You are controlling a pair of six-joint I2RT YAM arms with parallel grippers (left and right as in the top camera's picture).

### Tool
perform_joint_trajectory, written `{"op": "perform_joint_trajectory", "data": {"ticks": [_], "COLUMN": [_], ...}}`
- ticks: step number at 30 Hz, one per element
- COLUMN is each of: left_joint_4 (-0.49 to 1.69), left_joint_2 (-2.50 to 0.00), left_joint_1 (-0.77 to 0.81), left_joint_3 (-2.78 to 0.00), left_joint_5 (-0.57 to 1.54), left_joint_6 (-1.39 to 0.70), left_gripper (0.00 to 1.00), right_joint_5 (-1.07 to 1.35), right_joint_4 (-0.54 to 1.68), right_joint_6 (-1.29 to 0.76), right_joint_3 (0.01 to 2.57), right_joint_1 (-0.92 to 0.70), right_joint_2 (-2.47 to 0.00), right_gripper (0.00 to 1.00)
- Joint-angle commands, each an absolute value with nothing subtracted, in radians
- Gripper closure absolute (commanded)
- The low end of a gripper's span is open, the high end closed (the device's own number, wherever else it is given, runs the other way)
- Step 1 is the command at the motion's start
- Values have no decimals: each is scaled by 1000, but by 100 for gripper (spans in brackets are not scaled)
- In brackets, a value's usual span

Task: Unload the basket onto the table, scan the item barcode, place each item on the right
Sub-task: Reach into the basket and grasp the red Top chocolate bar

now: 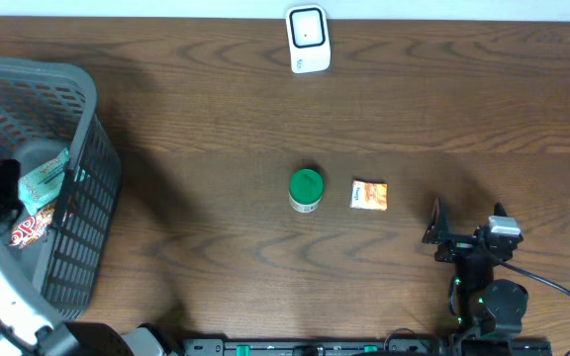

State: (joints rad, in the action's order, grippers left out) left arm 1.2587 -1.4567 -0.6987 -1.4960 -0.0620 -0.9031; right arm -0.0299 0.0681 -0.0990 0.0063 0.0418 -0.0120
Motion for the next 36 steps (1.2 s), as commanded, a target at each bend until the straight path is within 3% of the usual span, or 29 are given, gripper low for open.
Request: {"op": "perform_joint_trajectory", "data": {"ticks": [1,10,36], "left_joint_4": [1153,846,670], "left_joint_2": [-1457,-1473,-1779], "left_joint_1": [-702,-702,-820], "left_joint_3": [-1337,-1122,-1120], "left_joint_5": [-73,-80,-98], "left_joint_6": [-999,-1016,-1016], "left_gripper": [0,0,0], "right_joint_5": [-28,-28,-28], "right_joint_4": [72,72,72], "right_joint_6": [-108,-108,-108], "right_joint_3": [6,6,6], "right_joint_1": [39,39,39], "right_joint_2": [-7,-7,-7], "right_gripper": [1,1,1]}}
